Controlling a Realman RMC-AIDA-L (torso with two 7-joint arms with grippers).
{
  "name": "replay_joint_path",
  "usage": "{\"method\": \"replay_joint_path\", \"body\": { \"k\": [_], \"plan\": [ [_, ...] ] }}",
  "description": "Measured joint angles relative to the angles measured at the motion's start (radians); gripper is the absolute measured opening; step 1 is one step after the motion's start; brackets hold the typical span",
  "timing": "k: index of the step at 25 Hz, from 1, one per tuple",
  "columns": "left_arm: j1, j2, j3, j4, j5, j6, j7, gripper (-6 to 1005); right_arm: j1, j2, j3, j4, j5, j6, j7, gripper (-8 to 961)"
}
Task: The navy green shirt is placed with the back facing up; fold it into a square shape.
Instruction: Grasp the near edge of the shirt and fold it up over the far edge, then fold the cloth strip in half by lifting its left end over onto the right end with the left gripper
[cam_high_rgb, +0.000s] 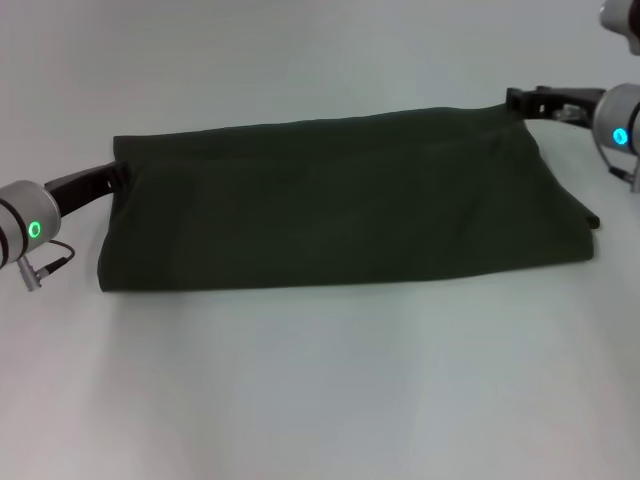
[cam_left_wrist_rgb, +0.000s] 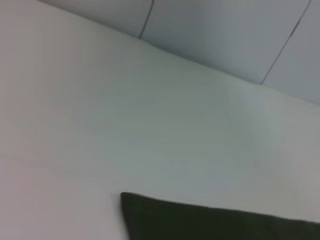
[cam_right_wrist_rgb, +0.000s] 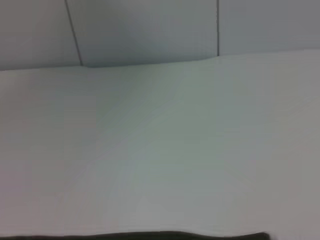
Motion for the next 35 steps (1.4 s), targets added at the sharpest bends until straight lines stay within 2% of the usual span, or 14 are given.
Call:
{"method": "replay_joint_path", "body": {
  "k": [1, 4, 10, 14, 15, 20, 24, 26, 28, 30, 31, 33, 35],
  "plan": [
    [0.0, 0.001, 0.0, 0.001, -0.005, 0.007, 0.0, 62, -0.002, -0.005, 0.004, -0.005, 0.001, 0.001, 0.001, 272],
    [0.001, 0.001, 0.002, 0.004, -0.009, 0.022, 0.0, 71, -0.021, -0.01, 0.013, -0.042, 0.012, -0.011, 0.002, 482],
    [0.0, 0.002, 0.009, 0.004, -0.009, 0.058, 0.046, 117, -0.141, -0.017, 0.018, -0.161, 0.146, -0.212, -0.054, 615],
    [0.001, 0.002, 0.009, 0.005, -0.005, 0.08, 0.075, 148, -0.214, -0.048, 0.02, -0.176, 0.238, -0.379, -0.109, 704],
    [0.003, 0.003, 0.009, 0.005, -0.003, 0.088, 0.075, 196, -0.228, -0.057, 0.021, -0.177, 0.249, -0.413, -0.112, 726],
    [0.009, 0.013, -0.008, 0.005, -0.007, 0.165, 0.045, 438, -0.278, -0.097, 0.028, -0.177, 0.262, -0.566, -0.113, 786],
    [0.009, 0.027, -0.013, 0.019, -0.005, 0.206, -0.037, 632, -0.286, -0.129, 0.049, -0.173, 0.259, -0.652, -0.089, 786],
    [0.009, 0.027, -0.013, 0.019, -0.005, 0.206, -0.037, 679, -0.29, -0.146, 0.058, -0.175, 0.258, -0.704, -0.066, 786],
    [0.03, 0.059, -0.014, 0.059, 0.003, 0.282, -0.22, 726, -0.293, -0.163, 0.06, -0.176, 0.257, -0.746, -0.045, 786],
    [0.03, 0.059, -0.014, 0.059, 0.003, 0.282, -0.22, 773, -0.293, -0.179, 0.056, -0.176, 0.254, -0.776, -0.03, 786],
    [0.048, 0.076, -0.018, 0.081, 0.015, 0.33, -0.314, 797, -0.292, -0.185, 0.053, -0.175, 0.251, -0.791, -0.024, 786],
    [0.084, 0.101, -0.092, 0.153, 0.132, 0.471, -0.471, 797, -0.29, -0.192, 0.053, -0.176, 0.237, -0.818, -0.011, 787],
    [0.087, 0.111, -0.155, 0.163, 0.195, 0.542, -0.493, 798, -0.289, -0.194, 0.056, -0.177, 0.22, -0.829, -0.002, 787]
  ]
}}
